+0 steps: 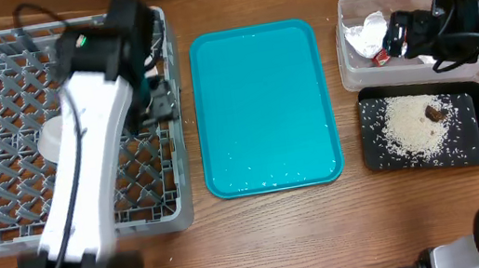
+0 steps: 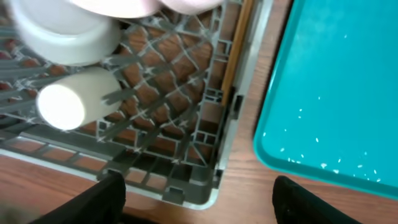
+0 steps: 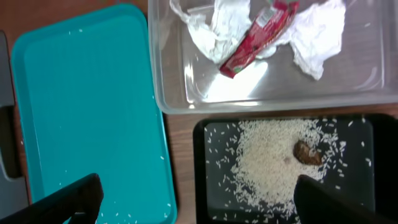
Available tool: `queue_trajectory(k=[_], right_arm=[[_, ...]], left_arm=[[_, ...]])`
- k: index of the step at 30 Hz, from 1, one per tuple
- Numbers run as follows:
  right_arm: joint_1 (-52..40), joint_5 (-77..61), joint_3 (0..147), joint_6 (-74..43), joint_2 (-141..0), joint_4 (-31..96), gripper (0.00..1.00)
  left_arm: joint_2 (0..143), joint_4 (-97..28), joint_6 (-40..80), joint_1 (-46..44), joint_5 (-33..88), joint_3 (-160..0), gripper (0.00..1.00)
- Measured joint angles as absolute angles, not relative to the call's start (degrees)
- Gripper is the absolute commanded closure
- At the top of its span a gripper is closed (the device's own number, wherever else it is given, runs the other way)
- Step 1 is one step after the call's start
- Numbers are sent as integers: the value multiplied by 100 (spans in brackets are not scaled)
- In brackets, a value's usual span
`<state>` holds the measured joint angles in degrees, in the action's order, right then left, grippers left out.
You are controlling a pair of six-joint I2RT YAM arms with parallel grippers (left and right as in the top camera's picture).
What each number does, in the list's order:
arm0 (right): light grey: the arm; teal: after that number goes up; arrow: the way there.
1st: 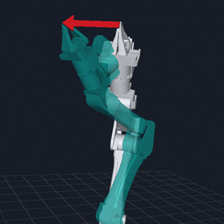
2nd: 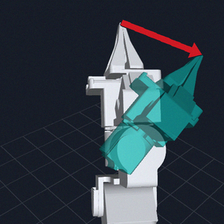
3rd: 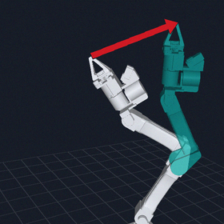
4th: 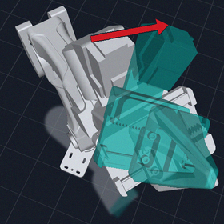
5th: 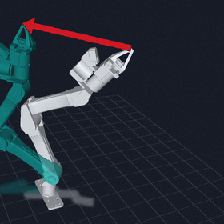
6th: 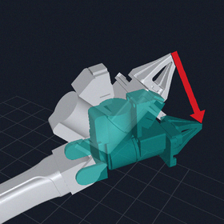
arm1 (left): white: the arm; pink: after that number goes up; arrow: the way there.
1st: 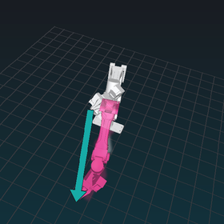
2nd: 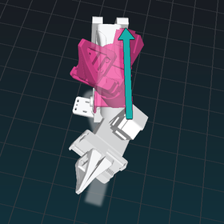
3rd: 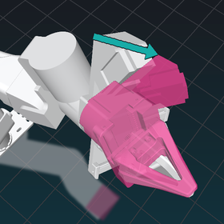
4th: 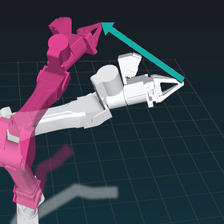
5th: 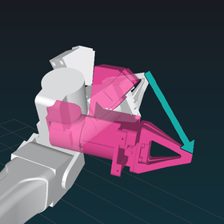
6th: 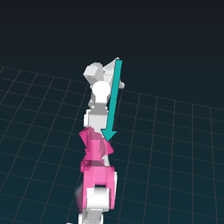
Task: Sort waste into correct bins and load items into the dishwasher
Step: 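Release the chopsticks and withdraw the left gripper from the rack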
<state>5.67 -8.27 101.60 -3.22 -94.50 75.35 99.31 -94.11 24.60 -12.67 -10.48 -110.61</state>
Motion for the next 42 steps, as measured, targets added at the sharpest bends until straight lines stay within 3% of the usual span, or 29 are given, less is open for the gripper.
queue_trajectory(k=[8, 10, 12, 19, 42], right_arm=[[567, -703, 8866, -301, -7870, 6521, 0], [567, -701, 8361, -294, -7295, 6246, 0], [567, -698, 7891, -259, -6772, 5981, 0], [567, -561, 6967, -152, -5570, 6195, 0], [567, -508, 6895, -148, -6329, 6471, 0]], left_arm=[[7122, -7397, 2401, -1267, -1271, -8781, 16], [6307, -6869, 2292, -1267, -1275, -8110, 11], [5629, -6289, 2178, -1267, -1293, -7500, 0], [3607, -5874, 2058, -1267, -1315, -5813, 0], [3288, -6619, 2058, -1267, -1315, -5443, 0]])
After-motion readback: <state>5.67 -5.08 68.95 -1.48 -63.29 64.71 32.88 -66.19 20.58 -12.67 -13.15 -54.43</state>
